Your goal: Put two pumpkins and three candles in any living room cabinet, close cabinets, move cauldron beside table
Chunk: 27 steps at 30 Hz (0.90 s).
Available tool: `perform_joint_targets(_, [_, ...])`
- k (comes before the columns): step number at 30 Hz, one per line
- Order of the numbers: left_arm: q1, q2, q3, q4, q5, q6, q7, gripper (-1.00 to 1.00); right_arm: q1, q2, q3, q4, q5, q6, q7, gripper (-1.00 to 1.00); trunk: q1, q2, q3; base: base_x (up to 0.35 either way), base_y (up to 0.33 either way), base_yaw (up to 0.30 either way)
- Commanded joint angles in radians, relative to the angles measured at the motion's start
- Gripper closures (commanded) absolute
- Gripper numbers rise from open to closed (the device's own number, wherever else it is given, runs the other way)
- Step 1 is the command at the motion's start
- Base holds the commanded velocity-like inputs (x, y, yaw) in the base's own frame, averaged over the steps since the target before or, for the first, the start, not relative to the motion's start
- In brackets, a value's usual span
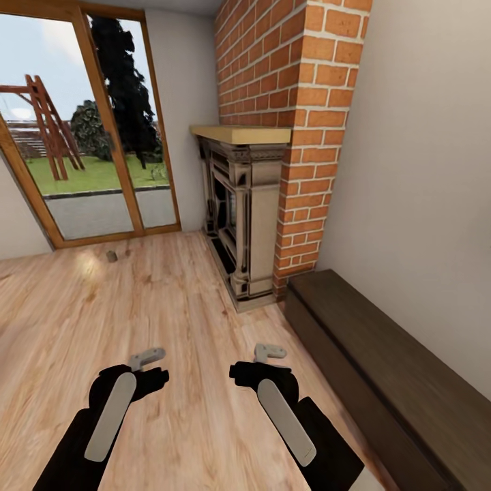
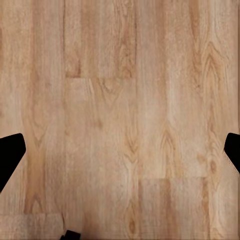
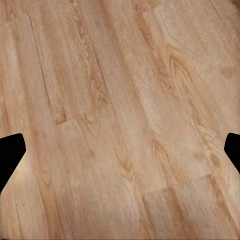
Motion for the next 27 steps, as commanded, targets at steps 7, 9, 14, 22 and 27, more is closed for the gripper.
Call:
perform_joint_targets(7, [-0.001,0.002,-0.001,0.0,0.01,0.002,0.009,-1.0,-0.001,0.0,0.001,0.0,-0.009,0.001,-0.009,-1.0,0.001,-0.001,-0.001,0.293,0.0,0.0])
perform_joint_targets(9, [-0.001,0.001,-0.001,0.0,0.01,0.002,0.009,-1.0,-0.001,0.0,0.001,-0.001,-0.008,0.001,-0.008,-1.0,0.001,-0.001,-0.001,0.296,0.018,0.0])
perform_joint_targets(14, [-0.001,0.003,0.0,-0.001,0.01,0.002,0.01,-1.0,-0.001,0.0,0.001,0.006,-0.008,0.001,-0.008,-1.0,0.001,-0.001,-0.001,0.301,0.097,0.15])
perform_joint_targets(22, [-0.001,0.001,-0.002,0.001,0.01,0.002,0.009,-1.0,-0.001,0.001,0.001,0.01,-0.009,0.001,-0.008,-1.0,0.001,-0.001,-0.001,0.303,0.134,0.279])
perform_joint_targets(27, [-0.001,0.001,-0.002,0.001,0.01,0.002,0.009,-1.0,-0.001,0.001,0.002,0.012,-0.009,0.001,-0.007,-1.0,0.001,-0.001,-0.001,0.303,0.12,0.289])
